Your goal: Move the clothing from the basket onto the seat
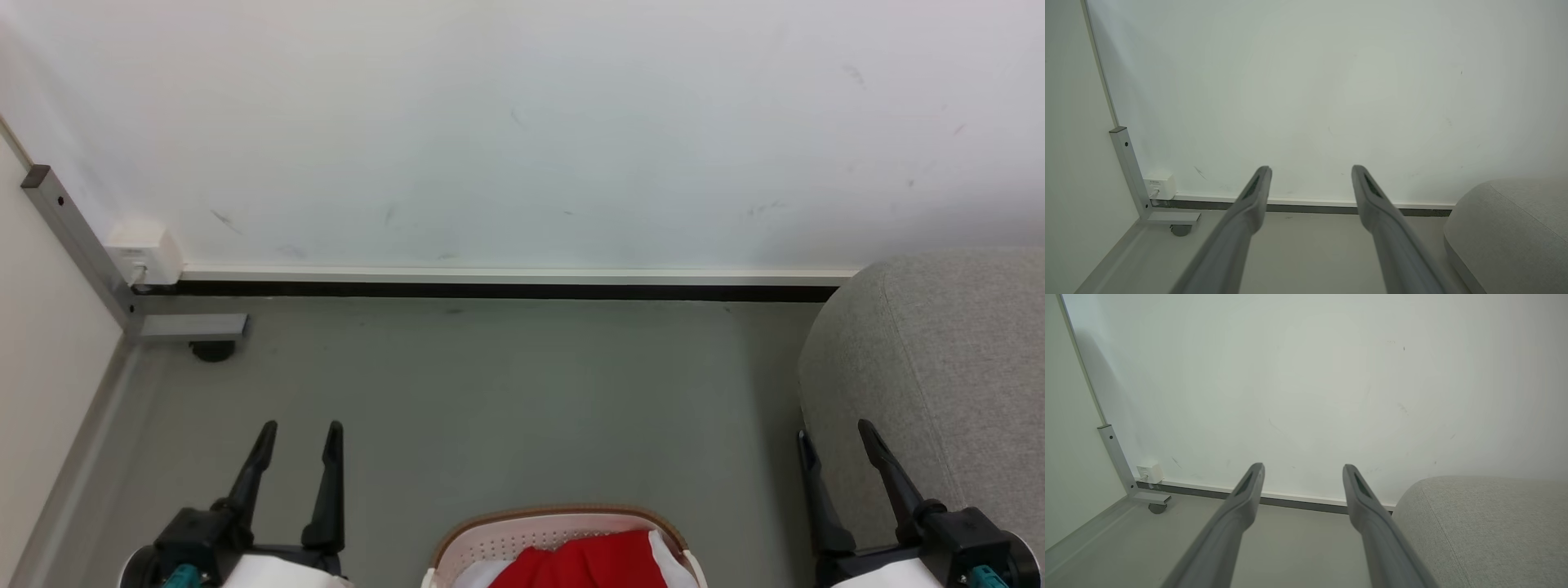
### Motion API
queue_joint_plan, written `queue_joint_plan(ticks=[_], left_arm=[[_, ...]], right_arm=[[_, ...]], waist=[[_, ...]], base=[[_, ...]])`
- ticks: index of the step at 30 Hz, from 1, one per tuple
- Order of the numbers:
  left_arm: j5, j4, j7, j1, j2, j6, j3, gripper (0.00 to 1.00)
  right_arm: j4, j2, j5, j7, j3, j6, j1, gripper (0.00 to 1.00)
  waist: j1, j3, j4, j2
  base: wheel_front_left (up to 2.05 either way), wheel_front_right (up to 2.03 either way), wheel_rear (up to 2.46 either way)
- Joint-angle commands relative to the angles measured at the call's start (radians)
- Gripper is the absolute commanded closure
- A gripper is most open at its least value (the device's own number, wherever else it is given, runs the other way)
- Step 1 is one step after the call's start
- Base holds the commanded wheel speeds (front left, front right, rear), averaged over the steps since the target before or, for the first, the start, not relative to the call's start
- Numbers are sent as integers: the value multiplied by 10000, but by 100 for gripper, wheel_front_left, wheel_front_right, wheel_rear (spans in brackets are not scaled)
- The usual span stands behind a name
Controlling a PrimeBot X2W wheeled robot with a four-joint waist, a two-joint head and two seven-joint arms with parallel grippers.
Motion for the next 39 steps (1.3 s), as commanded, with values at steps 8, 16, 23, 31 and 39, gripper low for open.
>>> queue_joint_plan(ticks=[8,16,23,31,39], left_arm=[[-22,-46,-10,-81,28,-17,39,0],[-102,-11,-9,-54,27,-16,43,0],[-98,-37,-9,-85,28,-46,-59,0],[74,157,-9,-419,30,-99,-307,0],[148,1269,-7,-1064,378,-150,-856,0]], right_arm=[[-23,-69,41,-18,-30,-21,-120,0],[-12,-69,46,-18,18,-21,-107,0],[-18,-67,10,-18,33,-21,-160,0],[-124,-61,-6,-18,-65,-21,-434,0],[-256,-61,-112,-17,-151,-21,-800,0]], waist=[[0,8,-5,0],[0,24,-39,0],[0,173,-264,0],[0,813,-893,0],[0,1675,-1629,0]], base=[[0,0,0],[0,0,0],[0,0,0],[0,0,0],[0,0,0]])
